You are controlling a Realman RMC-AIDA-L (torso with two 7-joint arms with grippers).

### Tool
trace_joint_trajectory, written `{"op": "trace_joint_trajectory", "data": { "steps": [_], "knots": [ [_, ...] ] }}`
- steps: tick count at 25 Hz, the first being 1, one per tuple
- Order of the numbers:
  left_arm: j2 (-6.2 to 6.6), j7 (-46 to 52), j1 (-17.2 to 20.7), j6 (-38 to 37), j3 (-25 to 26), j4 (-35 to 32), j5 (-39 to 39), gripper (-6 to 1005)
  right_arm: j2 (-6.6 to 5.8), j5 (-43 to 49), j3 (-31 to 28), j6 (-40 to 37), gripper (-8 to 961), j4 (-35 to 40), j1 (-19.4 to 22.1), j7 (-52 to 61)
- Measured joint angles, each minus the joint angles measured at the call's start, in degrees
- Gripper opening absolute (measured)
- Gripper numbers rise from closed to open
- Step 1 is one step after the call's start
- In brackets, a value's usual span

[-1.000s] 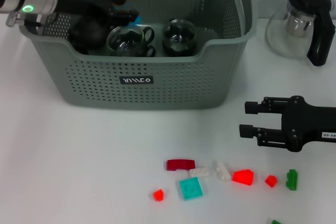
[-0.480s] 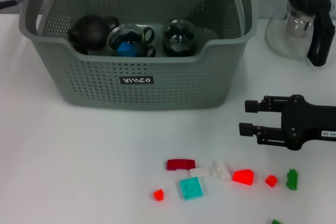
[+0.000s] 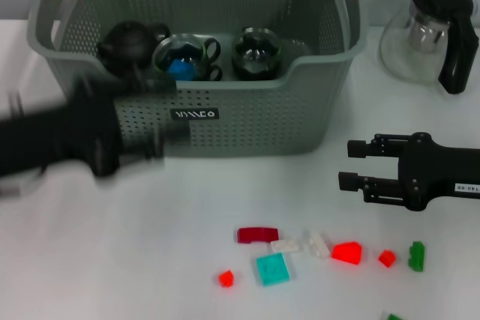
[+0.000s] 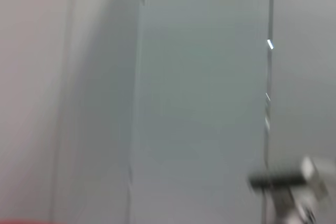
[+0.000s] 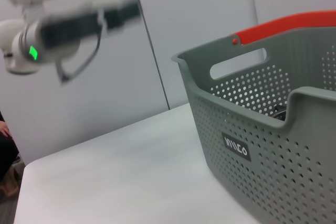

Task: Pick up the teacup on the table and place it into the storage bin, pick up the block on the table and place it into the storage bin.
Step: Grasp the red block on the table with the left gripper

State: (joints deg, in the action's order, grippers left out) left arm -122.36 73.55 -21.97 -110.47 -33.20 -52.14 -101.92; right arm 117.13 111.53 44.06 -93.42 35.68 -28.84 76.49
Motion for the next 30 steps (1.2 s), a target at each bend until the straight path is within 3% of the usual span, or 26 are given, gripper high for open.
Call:
{"op": "trace_joint_trajectory", "data": {
  "steps": [6, 9, 16, 20, 25, 30],
  "knots": [
    [-1.69, -9.91, 2.37, 1.64, -1.38, 0.72, -17.36, 556, 0.03, 0.0, 0.1, 0.0, 652, 0.0, -0.07, 0.38],
    [-1.97, -14.53, 2.41, 2.58, -1.99, 3.04, -21.42, 551, 0.02, 0.0, -0.06, -0.03, 652, 0.0, -0.05, 0.4],
    [-2.09, -23.3, 1.04, 14.09, -7.52, 14.21, -22.57, 537, 0.03, 0.0, -0.28, -0.02, 652, 0.0, 0.22, 0.47],
    [-2.11, -29.91, -0.07, 19.43, -8.15, 20.26, -22.42, 529, 0.03, -0.08, -0.29, -0.01, 652, 0.0, 0.31, 0.48],
    [-2.18, -31.29, -0.48, 23.86, -8.18, 22.62, -22.18, 445, 0.03, -0.18, -0.29, -0.01, 651, 0.0, 0.36, 0.5],
    [-2.27, -33.46, -0.47, 26.33, -8.2, 24.21, -22.15, 442, 0.03, -0.24, -0.29, -0.01, 651, 0.0, 0.33, 0.51]
  ]
}}
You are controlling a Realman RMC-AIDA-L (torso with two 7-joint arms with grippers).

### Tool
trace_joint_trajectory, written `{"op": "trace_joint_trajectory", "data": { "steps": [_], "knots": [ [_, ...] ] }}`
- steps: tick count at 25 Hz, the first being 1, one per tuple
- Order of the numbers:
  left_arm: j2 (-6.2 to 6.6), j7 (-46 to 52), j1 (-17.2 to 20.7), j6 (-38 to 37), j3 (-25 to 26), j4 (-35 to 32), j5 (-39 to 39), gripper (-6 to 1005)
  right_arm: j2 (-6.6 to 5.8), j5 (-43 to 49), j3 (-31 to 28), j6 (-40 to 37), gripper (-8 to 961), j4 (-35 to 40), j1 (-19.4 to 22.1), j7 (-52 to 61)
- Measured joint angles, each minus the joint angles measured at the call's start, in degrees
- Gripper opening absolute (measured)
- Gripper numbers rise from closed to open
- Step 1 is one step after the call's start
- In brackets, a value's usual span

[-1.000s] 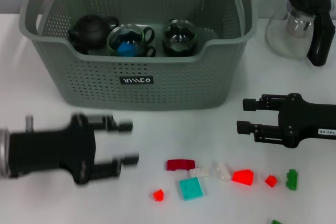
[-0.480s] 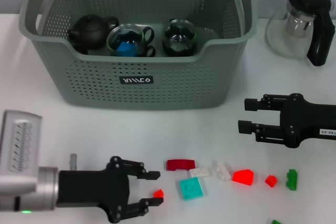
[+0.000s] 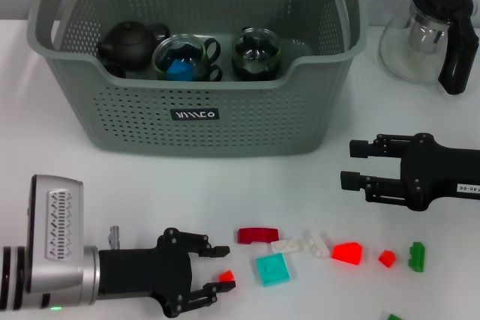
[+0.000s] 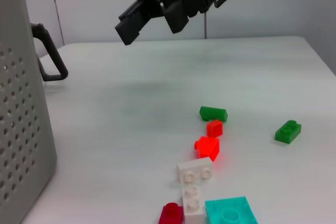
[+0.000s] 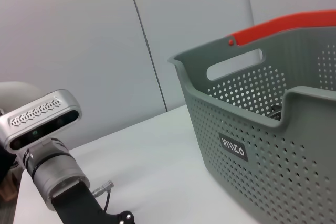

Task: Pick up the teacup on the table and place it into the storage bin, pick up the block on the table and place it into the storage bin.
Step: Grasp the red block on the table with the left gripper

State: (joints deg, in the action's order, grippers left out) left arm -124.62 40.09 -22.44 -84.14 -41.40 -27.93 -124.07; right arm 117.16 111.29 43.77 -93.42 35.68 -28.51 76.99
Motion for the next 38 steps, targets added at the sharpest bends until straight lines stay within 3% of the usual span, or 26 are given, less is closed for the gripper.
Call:
{"op": "trace_joint_trajectory", "data": {
  "steps": [38],
  "knots": [
    [0.05, 0.39, -0.85, 1.91, -1.48, 1.48, -0.44, 192, 0.0, 0.15, 0.0, 0.0, 653, 0.0, -0.05, 0.0]
  ]
}}
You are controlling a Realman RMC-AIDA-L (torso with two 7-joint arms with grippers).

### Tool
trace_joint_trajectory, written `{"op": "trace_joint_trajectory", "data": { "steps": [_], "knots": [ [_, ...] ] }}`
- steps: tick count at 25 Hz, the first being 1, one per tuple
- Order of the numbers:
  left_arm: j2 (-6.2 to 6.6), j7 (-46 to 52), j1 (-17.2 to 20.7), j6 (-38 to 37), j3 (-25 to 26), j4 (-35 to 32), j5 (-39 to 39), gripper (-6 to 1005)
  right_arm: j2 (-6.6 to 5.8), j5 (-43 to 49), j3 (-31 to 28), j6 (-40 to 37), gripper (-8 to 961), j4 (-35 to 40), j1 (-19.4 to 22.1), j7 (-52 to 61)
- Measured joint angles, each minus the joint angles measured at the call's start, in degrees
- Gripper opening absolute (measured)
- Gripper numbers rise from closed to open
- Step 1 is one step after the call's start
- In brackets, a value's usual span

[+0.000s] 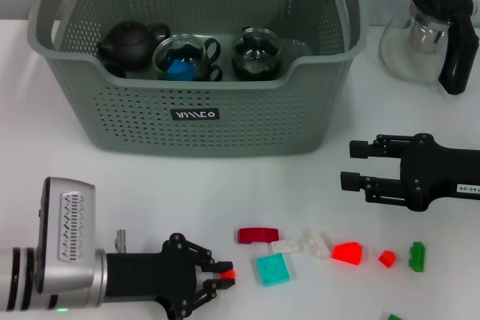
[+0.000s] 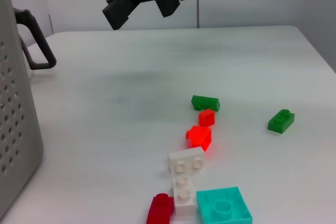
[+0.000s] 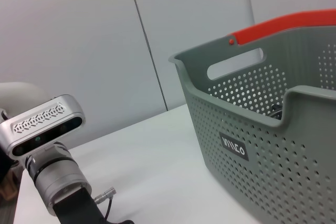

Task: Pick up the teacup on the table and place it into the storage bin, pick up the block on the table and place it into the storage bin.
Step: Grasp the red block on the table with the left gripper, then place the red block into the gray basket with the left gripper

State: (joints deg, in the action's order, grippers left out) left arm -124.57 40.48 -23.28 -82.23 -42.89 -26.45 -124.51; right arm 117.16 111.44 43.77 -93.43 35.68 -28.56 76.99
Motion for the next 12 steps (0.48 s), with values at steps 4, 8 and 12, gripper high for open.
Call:
{"op": "trace_joint_trajectory", "data": {
  "steps": [4, 8, 12],
  "knots": [
    [-0.05, 0.72, -0.23, 0.14, -0.07, 0.0, -0.03, 165, 0.0, 0.1, 0.0, -0.06, 652, 0.0, -0.06, 0.0],
    [0.01, 2.8, -0.34, -0.5, 0.02, -0.39, 0.19, 139, 0.0, 0.1, 0.0, -0.16, 652, 0.0, -0.08, 0.0],
    [0.34, 6.12, -0.36, -4.04, 0.5, -2.25, 0.4, 112, 0.0, 0.1, 0.0, -0.27, 652, 0.0, -0.09, 0.0]
  ]
}}
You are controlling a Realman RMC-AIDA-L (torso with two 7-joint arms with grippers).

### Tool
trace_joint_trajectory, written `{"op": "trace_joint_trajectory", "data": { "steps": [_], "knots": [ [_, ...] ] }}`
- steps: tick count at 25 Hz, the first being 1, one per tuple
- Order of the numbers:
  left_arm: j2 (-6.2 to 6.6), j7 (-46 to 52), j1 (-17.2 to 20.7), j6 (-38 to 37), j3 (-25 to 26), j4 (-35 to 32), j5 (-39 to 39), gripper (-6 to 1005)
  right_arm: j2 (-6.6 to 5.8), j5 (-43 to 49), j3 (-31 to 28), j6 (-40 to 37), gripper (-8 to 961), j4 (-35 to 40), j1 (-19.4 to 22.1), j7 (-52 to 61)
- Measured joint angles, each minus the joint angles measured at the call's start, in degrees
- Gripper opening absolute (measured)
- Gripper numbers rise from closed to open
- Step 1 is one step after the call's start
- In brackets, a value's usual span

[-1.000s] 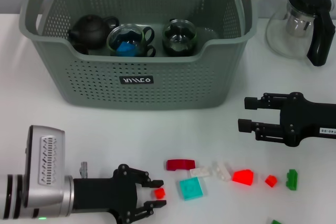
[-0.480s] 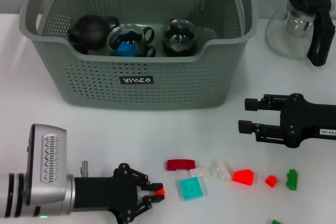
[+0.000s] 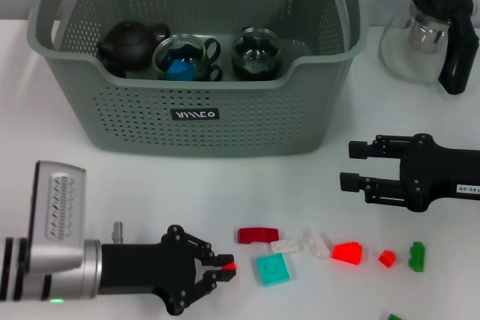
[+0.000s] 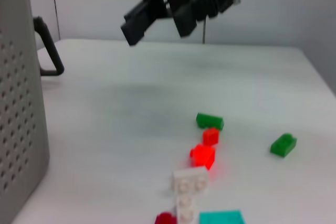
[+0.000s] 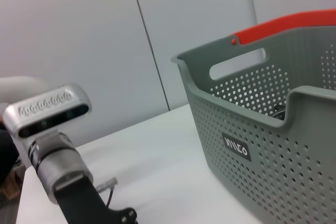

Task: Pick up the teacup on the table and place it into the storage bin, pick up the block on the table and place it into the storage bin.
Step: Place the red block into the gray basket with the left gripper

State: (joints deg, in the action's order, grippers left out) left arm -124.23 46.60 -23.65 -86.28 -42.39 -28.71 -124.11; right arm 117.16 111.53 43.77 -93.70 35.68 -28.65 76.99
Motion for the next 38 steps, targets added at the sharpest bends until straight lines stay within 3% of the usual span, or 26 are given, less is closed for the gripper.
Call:
{"op": "trace_joint_trajectory", "data": {
  "steps": [3, 5, 9, 12, 15, 22, 26, 32, 35, 38],
  "knots": [
    [0.39, 2.84, 0.0, -4.99, 0.98, -2.49, -0.01, 114, 0.0, -0.03, 0.0, -0.05, 652, 0.0, 0.0, 0.0],
    [1.23, 4.73, -0.36, -11.67, 4.43, -4.33, 0.04, 115, 0.0, -0.08, 0.0, -0.12, 652, 0.0, 0.03, 0.0],
    [4.2, 8.47, -3.72, -26.8, 14.7, -5.29, 0.35, 117, 0.0, -0.1, 0.0, -0.22, 652, 0.0, 0.1, 0.0],
    [6.24, 13.82, -6.91, -31.65, 18.35, -5.87, 2.72, 118, -0.04, -0.04, 0.02, -0.33, 652, 0.0, 0.16, -0.04],
    [7.66, 19.94, -10.7, -31.32, 18.69, -8.03, 7.01, 120, -0.07, -0.01, 0.07, -0.59, 652, 0.0, 0.17, -0.12],
    [8.33, 33.8, -18.97, -19.41, 17.43, -17.35, 11.1, 123, 0.0, 0.01, 0.39, -0.7, 651, 0.0, 0.18, -0.1],
    [8.86, 47.26, -21.12, -7.4, 9.59, -24.97, 8.53, 126, 0.0, 0.01, 0.43, -0.7, 651, 0.0, 0.37, -0.04],
    [9.51, 61.08, -21.94, 7.79, -3.61, -30.71, -4.01, 129, 0.0, 0.0, 0.29, -0.7, 651, 0.0, 0.45, -0.19],
    [8.48, 64.37, -22.93, 11.77, -7.84, -30.04, -12.07, 130, 0.0, 0.0, 0.22, -0.68, 652, 0.0, 0.32, -0.39],
    [7.77, 65.43, -23.6, 13.36, -8.93, -29.23, -15.25, 132, 0.0, 0.0, 0.29, -0.5, 653, 0.0, 0.04, -0.43]
  ]
}}
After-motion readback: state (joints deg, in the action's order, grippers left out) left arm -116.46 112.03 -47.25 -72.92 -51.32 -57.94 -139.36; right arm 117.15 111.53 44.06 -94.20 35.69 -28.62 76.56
